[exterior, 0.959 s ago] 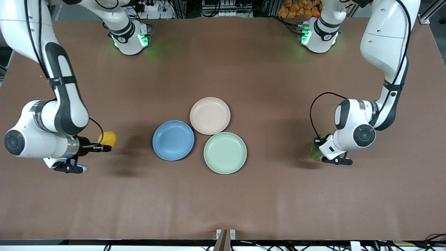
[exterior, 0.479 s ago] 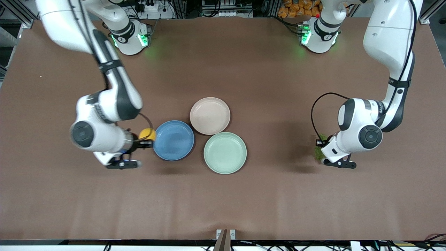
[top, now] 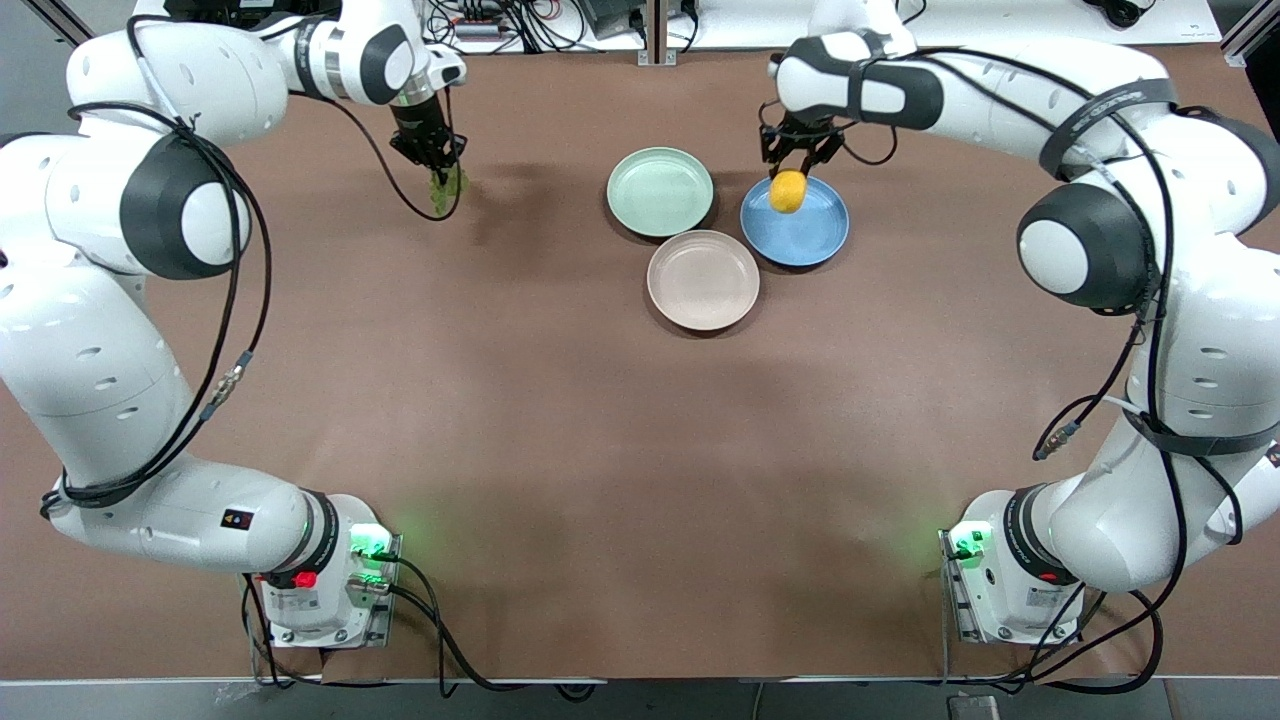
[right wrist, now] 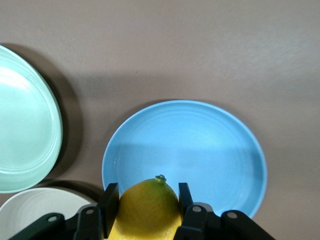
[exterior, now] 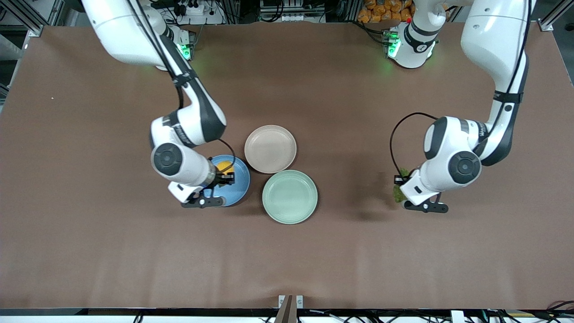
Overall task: Place lemon and lettuce in plates
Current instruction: 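Carry the lemon onto the blue plate while the left gripper lifts the lettuce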
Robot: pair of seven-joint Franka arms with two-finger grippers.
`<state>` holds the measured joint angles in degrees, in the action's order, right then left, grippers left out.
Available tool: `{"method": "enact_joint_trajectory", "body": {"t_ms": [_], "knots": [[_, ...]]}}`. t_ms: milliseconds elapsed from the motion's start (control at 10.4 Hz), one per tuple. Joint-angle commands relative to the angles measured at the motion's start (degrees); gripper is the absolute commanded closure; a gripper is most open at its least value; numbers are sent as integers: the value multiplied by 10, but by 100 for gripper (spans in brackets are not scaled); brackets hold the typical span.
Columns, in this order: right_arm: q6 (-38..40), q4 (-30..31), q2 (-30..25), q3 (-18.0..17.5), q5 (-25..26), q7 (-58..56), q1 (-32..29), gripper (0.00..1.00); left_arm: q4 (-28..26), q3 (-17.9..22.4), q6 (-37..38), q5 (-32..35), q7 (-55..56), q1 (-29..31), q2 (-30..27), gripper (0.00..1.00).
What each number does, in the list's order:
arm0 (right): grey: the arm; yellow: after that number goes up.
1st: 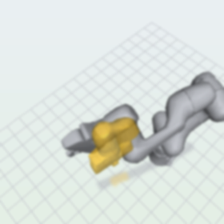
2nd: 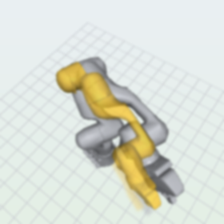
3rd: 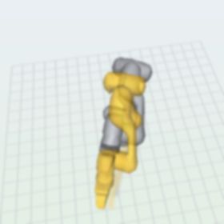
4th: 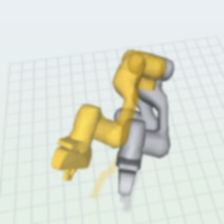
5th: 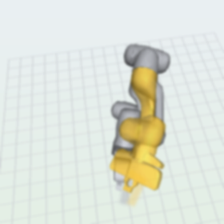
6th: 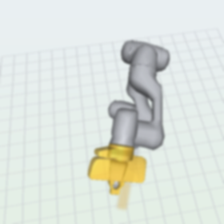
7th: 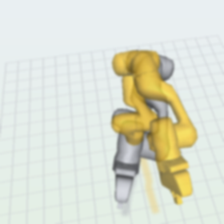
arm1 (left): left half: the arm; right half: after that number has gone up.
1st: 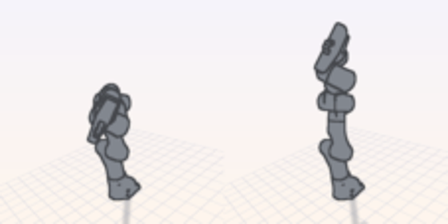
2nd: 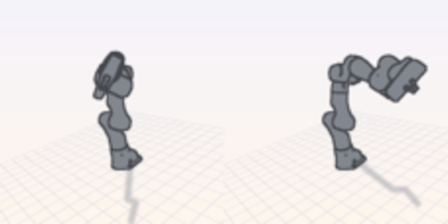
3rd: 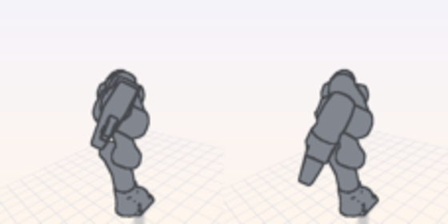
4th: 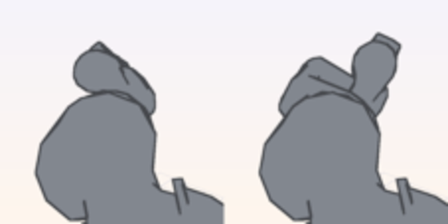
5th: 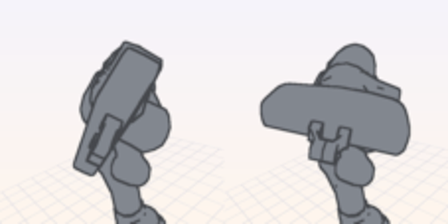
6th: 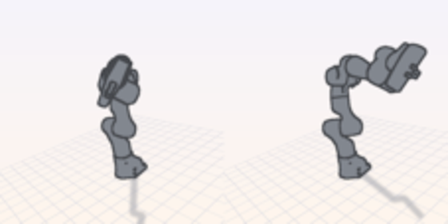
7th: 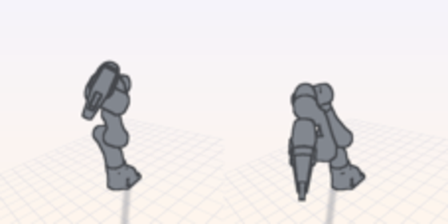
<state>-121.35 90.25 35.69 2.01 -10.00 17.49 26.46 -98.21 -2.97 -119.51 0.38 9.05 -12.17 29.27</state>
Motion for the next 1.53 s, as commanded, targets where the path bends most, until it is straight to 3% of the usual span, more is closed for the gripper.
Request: {"method": "enact_joint_trajectory", "body": {"t_ms": [0, 192, 384, 479, 575, 671, 863, 1247, 1438], "knots": [[-4, -2, 15, 5, 3, 11, -1, 100, 8, 2, 20, -24, 42, -28, -16, 100], [3, -2, 17, 4, 1, 18, -9, 100, 13, 2, 20, -42, 70, -50, -19, 100], [2, -2, 19, 5, 3, 18, -2, 82, 14, 2, 20, -51, 109, -73, -22, 100], [2, -3, 19, 5, 3, 16, -4, 58, 18, 2, 20, -61, 133, -88, -25, 100], [2, -3, 21, 5, 2, 16, -7, 21, 19, 2, 20, -67, 155, -101, -26, 100], [3, -6, 18, 6, 2, 13, -10, 0, 18, 2, 20, -70, 181, -116, -29, 100], [21, -24, 9, 7, 3, 8, -26, 0, 19, 2, 20, -70, 245, -151, -30, 100], [185, -164, -9, 8, 38, 2, -66, 0, 21, -7, 20, -88, 364, -216, -41, 100], [190, -177, -43, 8, 37, -42, -95, 0, 33, -8, 20, -100, 429, -251, -35, 100]]}}
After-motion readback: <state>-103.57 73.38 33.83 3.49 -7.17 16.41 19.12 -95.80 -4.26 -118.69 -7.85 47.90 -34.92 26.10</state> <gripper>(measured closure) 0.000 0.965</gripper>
